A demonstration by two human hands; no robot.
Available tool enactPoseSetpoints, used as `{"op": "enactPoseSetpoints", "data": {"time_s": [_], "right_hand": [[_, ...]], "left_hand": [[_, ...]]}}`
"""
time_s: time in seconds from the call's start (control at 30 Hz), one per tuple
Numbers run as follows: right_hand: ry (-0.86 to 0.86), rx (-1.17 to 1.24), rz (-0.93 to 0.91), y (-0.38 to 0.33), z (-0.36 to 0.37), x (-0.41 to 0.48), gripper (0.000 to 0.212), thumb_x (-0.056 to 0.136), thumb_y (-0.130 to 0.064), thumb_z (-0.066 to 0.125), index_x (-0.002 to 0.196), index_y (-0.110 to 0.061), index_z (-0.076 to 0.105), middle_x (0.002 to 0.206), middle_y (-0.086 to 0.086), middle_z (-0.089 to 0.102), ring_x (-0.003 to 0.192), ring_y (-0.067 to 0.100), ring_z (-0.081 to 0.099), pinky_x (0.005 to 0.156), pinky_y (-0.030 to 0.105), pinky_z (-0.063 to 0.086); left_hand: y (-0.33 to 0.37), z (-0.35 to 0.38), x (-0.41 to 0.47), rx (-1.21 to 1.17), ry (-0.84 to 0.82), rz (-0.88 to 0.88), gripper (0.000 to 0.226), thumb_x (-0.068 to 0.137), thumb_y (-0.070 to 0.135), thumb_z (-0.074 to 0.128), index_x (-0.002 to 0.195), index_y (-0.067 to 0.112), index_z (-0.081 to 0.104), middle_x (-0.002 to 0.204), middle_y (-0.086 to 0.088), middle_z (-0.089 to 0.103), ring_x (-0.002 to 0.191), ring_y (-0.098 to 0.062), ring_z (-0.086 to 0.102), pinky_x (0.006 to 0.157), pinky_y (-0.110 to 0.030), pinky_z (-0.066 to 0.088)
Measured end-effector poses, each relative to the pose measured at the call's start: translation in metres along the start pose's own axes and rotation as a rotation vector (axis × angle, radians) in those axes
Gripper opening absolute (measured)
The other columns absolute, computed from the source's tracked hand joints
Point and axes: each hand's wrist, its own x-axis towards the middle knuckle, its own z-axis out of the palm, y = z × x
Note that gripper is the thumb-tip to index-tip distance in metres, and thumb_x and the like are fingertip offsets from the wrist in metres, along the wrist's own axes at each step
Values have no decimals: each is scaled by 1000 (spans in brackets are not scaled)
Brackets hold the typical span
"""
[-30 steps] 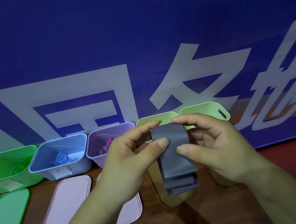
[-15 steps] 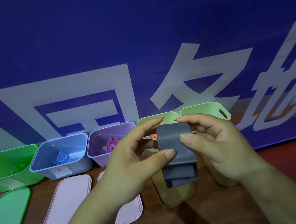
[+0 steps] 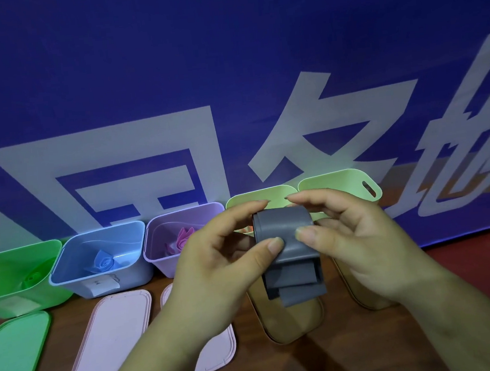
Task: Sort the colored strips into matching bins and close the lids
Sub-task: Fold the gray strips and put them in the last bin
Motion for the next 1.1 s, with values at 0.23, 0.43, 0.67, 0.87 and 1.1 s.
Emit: {"op": "enactPoseSetpoints", "data": {"time_s": [0.23,0.43,0.67,0.87,1.1], "right_hand": [[-31,12,-53,2,0,-1,51,71,-36,74,120,-28,66,122,-2,66,105,24,68,86,30,58],[-51,79,-72,1,1,-2,49,73,-29,74,120,-18,65,119,2,69,107,25,68,84,32,58],[-10,49,-66,-3,3,-3,38,76,-12,73,113,-20,70,111,-1,72,102,20,70,79,26,58],[32,46,-51,-2,5,-3,33,74,-12,79,105,-23,75,107,1,74,98,21,71,84,31,59],[74,97,-21,-1,4,-1,35,74,-13,76,109,-14,71,106,2,74,94,13,72,75,20,55]], "left_hand": [[0,1,0,-46,29,-34,45,75,31,79,119,28,69,111,-4,71,94,-37,66,80,-35,60],[2,5,-1,-67,45,-65,38,76,27,74,114,28,70,107,3,75,93,-16,71,75,-22,56],[4,7,1,-95,61,-70,35,78,28,75,112,25,71,104,3,76,94,-11,71,76,-20,55],[0,3,2,-32,13,-87,36,81,30,68,117,33,69,110,4,74,102,-13,69,81,-24,56],[1,0,-1,-49,-108,6,47,83,23,73,128,32,61,131,2,62,113,-22,65,88,-32,56]]}}
